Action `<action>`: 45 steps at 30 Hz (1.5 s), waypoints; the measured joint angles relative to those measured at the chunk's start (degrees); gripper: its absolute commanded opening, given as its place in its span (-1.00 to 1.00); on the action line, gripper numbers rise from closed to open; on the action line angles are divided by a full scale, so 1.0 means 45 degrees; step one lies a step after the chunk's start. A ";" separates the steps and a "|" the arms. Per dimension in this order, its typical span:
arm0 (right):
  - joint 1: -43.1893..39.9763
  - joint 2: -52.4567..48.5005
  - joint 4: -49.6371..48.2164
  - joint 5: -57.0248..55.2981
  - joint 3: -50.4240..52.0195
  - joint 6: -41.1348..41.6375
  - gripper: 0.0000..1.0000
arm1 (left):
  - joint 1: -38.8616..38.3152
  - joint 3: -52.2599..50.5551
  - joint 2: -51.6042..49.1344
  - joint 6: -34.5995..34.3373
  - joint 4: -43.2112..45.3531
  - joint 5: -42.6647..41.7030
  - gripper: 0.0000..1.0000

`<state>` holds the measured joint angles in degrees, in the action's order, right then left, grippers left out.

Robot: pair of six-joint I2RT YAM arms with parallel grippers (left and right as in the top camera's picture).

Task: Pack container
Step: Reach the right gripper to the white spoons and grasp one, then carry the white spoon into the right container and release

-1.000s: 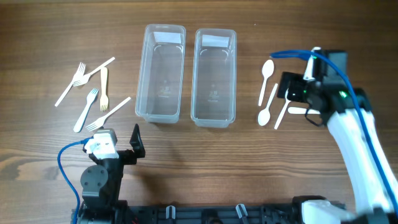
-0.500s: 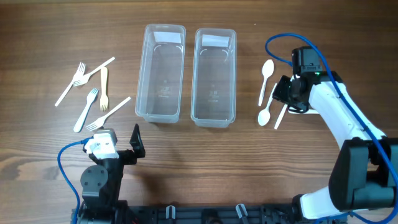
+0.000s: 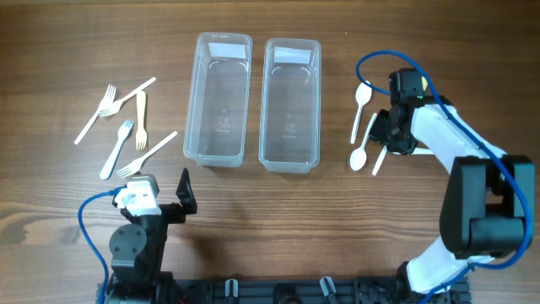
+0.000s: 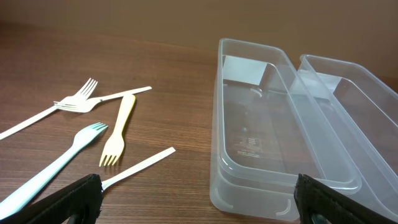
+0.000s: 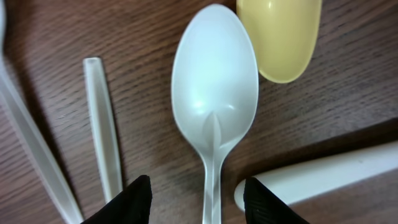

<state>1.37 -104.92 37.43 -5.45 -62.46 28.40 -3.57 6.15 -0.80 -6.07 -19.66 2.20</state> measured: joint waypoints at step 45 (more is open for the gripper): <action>0.6465 0.3988 -0.3342 0.2759 -0.0690 -0.2501 0.64 | 0.0000 0.0000 0.0000 0.0000 0.0000 0.0000 1.00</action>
<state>30.46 -86.98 22.39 6.96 -65.56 17.15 -3.57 6.15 -0.80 -6.07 -19.66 2.20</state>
